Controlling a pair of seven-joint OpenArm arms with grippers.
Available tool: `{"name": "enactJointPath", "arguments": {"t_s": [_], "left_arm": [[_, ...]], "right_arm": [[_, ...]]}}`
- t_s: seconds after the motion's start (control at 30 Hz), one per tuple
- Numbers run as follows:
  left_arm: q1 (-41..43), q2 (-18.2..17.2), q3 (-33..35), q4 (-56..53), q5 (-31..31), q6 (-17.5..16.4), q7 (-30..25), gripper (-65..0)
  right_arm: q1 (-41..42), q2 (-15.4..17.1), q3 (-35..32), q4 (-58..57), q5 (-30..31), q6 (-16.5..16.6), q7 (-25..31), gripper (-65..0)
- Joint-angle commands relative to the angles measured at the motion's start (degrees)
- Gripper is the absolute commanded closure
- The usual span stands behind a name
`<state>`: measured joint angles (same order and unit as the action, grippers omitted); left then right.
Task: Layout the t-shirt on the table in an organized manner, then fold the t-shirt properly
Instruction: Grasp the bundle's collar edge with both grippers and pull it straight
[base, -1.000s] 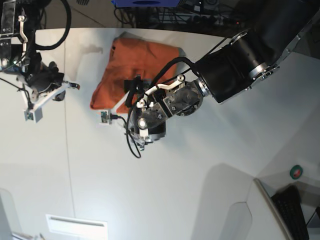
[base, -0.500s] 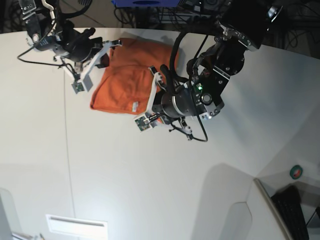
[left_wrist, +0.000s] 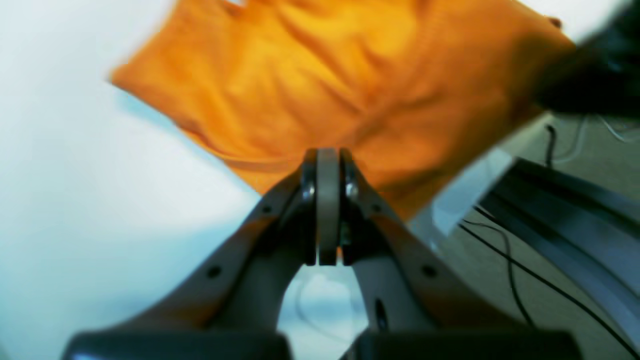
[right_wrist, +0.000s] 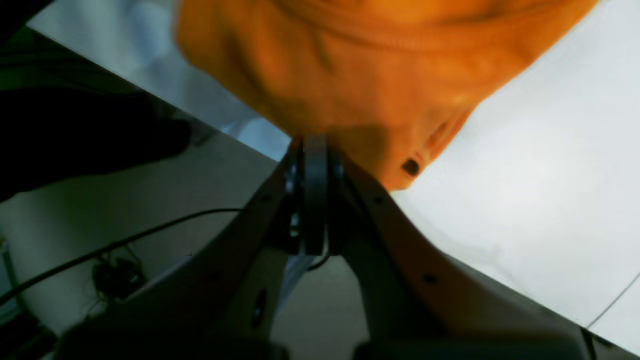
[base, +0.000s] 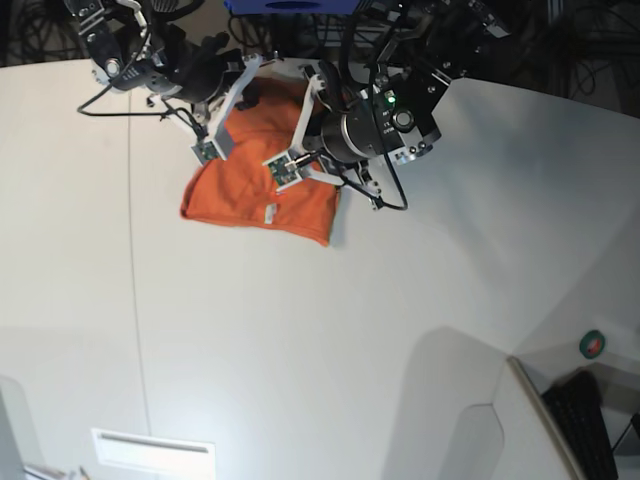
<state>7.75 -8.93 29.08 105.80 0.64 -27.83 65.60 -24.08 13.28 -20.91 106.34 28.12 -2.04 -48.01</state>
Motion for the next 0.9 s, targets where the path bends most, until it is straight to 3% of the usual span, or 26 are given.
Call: {"name": "enactJointPath", "arguments": {"t_s": [0.0,0.17,0.33,0.57,0.87], "left_arm": [[-0.32,0.27,-0.11,0.79,-0.16,0.19,-1.56,0.0],[0.74,0.09,-0.03,-5.18,-0.16,0.19,-6.83,0.0],[0.74,-0.17,-0.03,-8.96,-0.16,0.19,-7.1,0.0],[0.47,0.01,-0.03,-9.4,-0.16,0.19,-7.1,0.0],[2.49,-1.14,-0.64,-2.63,0.37,0.19,-6.66,0.0]], "right_arm": [[1.0,-0.31,-0.68,0.16,0.85,0.24,1.02,0.0],[3.99,-1.72,-2.61,-4.67,0.85,0.24,1.11,0.0],[4.6,-1.72,-2.52,-8.19,0.85,0.24,1.2,0.0],[5.13,-1.37,-2.61,-13.99,0.85,0.24,5.85,0.0],[3.81,0.74,-2.61,-6.26,0.85,0.24,1.99,0.0]]}}
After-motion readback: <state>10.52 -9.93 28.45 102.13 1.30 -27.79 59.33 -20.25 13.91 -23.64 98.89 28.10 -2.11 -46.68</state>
